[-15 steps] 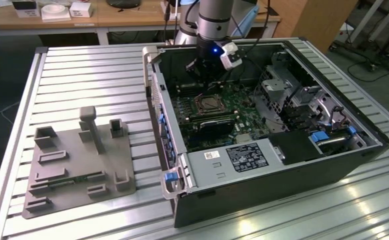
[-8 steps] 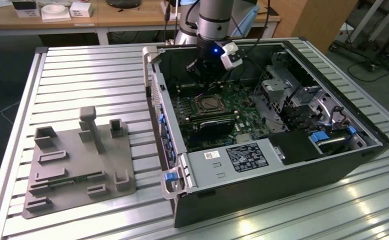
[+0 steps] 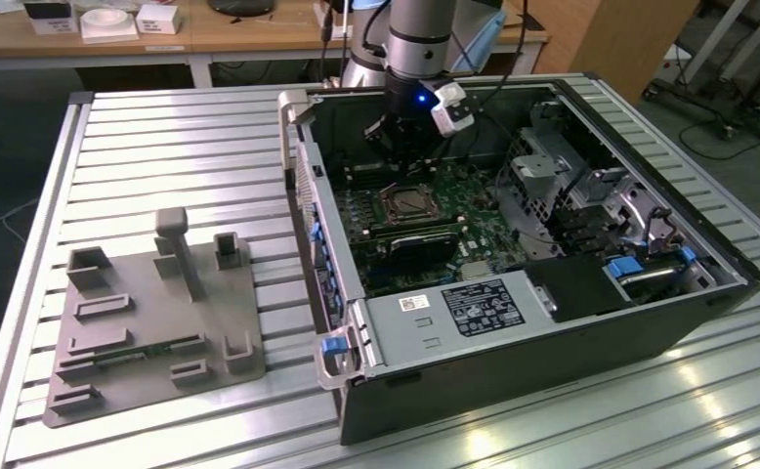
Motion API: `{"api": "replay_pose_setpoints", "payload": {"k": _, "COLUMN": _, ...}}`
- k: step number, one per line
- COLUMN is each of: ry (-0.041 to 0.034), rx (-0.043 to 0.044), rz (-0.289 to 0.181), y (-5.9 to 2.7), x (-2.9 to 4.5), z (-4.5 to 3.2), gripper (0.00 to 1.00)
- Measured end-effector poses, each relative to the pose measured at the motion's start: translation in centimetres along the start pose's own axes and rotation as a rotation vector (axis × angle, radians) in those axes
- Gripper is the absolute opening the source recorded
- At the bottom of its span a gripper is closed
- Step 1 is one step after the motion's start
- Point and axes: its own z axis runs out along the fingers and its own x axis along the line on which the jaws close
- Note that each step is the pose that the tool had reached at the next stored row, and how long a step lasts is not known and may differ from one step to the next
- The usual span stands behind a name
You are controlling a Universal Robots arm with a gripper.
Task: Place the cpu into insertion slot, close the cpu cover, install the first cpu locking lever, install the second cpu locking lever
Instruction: 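Install the first cpu locking lever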
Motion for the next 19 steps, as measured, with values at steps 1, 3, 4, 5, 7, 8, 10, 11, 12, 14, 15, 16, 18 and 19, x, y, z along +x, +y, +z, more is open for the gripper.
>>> {"api": "replay_pose_setpoints", "payload": {"k": 1, "ry": 0.0001, "rx": 0.0001, "rz": 0.0, "y": 0.0, "x": 0.0, "z": 0.0, "gripper": 0.1}}
{"api": "replay_pose_setpoints", "payload": {"k": 3, "ry": 0.0001, "rx": 0.0001, "rz": 0.0, "y": 0.0, "x": 0.0, "z": 0.0, "gripper": 0.1}}
{"api": "replay_pose_setpoints", "payload": {"k": 4, "ry": 0.0001, "rx": 0.0, "rz": 0.0, "y": 0.0, "x": 0.22, "z": 0.02, "gripper": 0.1}}
{"api": "replay_pose_setpoints", "payload": {"k": 5, "ry": -0.0001, "rx": -0.0002, "rz": 0.0, "y": 0.01, "x": 0.26, "z": 0.01, "gripper": 0.1}}
{"api": "replay_pose_setpoints", "payload": {"k": 7, "ry": 0.0, "rx": 0.0, "rz": 0.0, "y": 0.04, "x": 0.3, "z": -0.03, "gripper": 0.1}}
{"api": "replay_pose_setpoints", "payload": {"k": 8, "ry": 0.0, "rx": 0.0, "rz": 0.0, "y": 0.08, "x": 0.3, "z": -0.03, "gripper": 0.1}}
{"api": "replay_pose_setpoints", "payload": {"k": 10, "ry": 0.0001, "rx": 0.0001, "rz": 0.0, "y": 0.2, "x": 0.31, "z": -0.05, "gripper": 0.1}}
{"api": "replay_pose_setpoints", "payload": {"k": 11, "ry": 0.0001, "rx": 0.0, "rz": 0.0, "y": 0.26, "x": 0.31, "z": -0.05, "gripper": 0.1}}
{"api": "replay_pose_setpoints", "payload": {"k": 12, "ry": 0.0001, "rx": 0.0, "rz": 0.0, "y": 0.32, "x": 0.31, "z": -0.05, "gripper": 0.1}}
{"api": "replay_pose_setpoints", "payload": {"k": 14, "ry": 0.0001, "rx": 0.0001, "rz": 0.0, "y": 0.39, "x": 0.31, "z": -0.06, "gripper": 0.1}}
{"api": "replay_pose_setpoints", "payload": {"k": 15, "ry": 0.0002, "rx": 0.0002, "rz": 0.0, "y": 0.41, "x": 0.3, "z": -0.06, "gripper": 0.1}}
{"api": "replay_pose_setpoints", "payload": {"k": 16, "ry": -0.0001, "rx": -0.0001, "rz": 0.0, "y": 0.43, "x": 0.27, "z": -0.05, "gripper": 0.1}}
{"api": "replay_pose_setpoints", "payload": {"k": 18, "ry": 0.0, "rx": 0.0001, "rz": 0.0, "y": 0.45, "x": 0.17, "z": 0.0, "gripper": 0.1}}
{"api": "replay_pose_setpoints", "payload": {"k": 19, "ry": 0.0003, "rx": 0.0004, "rz": 0.0, "y": 0.46, "x": 0.09, "z": 0.01, "gripper": 0.1}}
